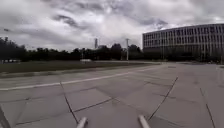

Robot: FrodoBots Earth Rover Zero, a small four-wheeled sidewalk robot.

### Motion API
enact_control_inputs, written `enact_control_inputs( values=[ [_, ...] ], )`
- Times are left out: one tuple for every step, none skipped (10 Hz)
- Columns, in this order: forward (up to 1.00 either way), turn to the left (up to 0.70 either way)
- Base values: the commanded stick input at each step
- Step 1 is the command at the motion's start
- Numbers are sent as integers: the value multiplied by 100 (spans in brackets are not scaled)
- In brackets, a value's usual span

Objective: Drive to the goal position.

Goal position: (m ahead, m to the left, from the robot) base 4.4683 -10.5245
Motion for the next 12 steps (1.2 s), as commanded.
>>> enact_control_inputs(
  values=[
    [70,1],
    [70,-25],
    [70,-34],
    [70,-34],
    [70,-34],
    [70,-34],
    [70,-34],
    [70,-34],
    [70,-34],
    [70,-34],
    [70,-34],
    [70,-34]
  ],
)
